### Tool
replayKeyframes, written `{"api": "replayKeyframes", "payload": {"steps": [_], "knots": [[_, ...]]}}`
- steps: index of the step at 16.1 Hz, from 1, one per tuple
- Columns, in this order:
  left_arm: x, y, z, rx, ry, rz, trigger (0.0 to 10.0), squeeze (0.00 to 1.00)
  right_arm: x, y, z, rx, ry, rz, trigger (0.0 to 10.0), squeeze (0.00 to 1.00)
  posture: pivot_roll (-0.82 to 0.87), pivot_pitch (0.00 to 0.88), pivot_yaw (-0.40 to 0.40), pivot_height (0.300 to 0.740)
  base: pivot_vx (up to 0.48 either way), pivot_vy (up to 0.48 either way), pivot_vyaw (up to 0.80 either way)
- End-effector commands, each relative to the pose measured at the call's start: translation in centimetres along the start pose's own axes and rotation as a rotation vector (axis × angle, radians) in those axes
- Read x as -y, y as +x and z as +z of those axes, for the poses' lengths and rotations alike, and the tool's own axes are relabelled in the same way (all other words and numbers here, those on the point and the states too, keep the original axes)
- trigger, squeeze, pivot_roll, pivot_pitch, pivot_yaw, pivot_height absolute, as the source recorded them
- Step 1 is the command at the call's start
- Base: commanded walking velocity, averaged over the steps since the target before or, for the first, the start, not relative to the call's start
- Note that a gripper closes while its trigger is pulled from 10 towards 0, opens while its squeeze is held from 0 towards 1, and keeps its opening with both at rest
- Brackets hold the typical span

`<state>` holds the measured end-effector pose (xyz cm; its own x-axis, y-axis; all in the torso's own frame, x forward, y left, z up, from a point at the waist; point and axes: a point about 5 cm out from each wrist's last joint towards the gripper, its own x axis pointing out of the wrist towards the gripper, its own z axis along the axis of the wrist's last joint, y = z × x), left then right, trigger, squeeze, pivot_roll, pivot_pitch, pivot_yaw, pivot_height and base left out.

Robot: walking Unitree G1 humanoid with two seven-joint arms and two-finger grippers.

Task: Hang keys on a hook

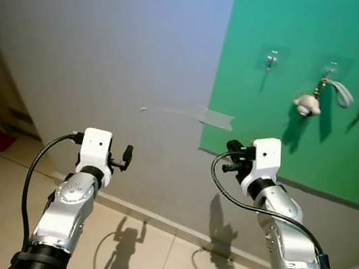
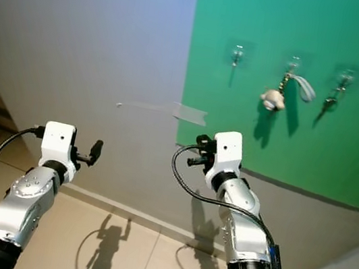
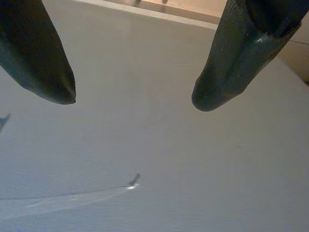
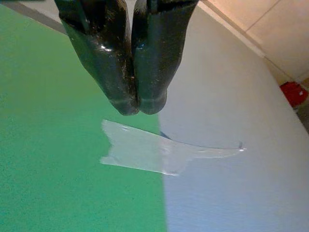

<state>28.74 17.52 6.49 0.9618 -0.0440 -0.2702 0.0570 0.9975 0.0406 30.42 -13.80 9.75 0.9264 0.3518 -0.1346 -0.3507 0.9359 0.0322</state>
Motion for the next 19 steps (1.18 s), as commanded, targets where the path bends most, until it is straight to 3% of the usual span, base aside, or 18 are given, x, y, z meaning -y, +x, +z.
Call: {"api": "replayKeyframes", "payload": {"steps": [1,3,13,14,19], "knots": [[0.1,0.1,-0.2,-0.017,0.018,0.001,10.0,0.00,0.4,0.1,0.2,0.009,-0.014,-0.008,10.0,0.00,-0.13,0.000,0.048,0.740,0.000,0.000,0.00],[0.2,0.1,-0.2,-0.020,0.028,-0.001,10.0,0.00,0.3,0.2,0.3,0.009,-0.015,-0.005,10.0,0.00,-0.13,0.000,0.048,0.740,0.000,0.000,0.00],[0.4,0.2,-0.3,-0.029,0.055,0.003,10.0,0.00,-0.1,0.4,0.1,0.001,-0.011,0.019,10.0,0.00,-0.12,0.000,0.045,0.740,0.000,-0.465,0.00],[0.1,0.1,-0.4,-0.034,0.022,0.029,10.0,0.00,-0.3,0.5,0.2,0.001,-0.014,0.033,10.0,0.00,-0.12,0.000,0.044,0.740,0.442,0.000,0.00],[-0.1,0.0,-0.2,-0.026,0.034,0.047,10.0,0.00,-0.7,0.8,0.5,0.002,-0.022,0.054,10.0,0.00,-0.11,0.000,0.038,0.740,0.053,0.000,0.00]]}}
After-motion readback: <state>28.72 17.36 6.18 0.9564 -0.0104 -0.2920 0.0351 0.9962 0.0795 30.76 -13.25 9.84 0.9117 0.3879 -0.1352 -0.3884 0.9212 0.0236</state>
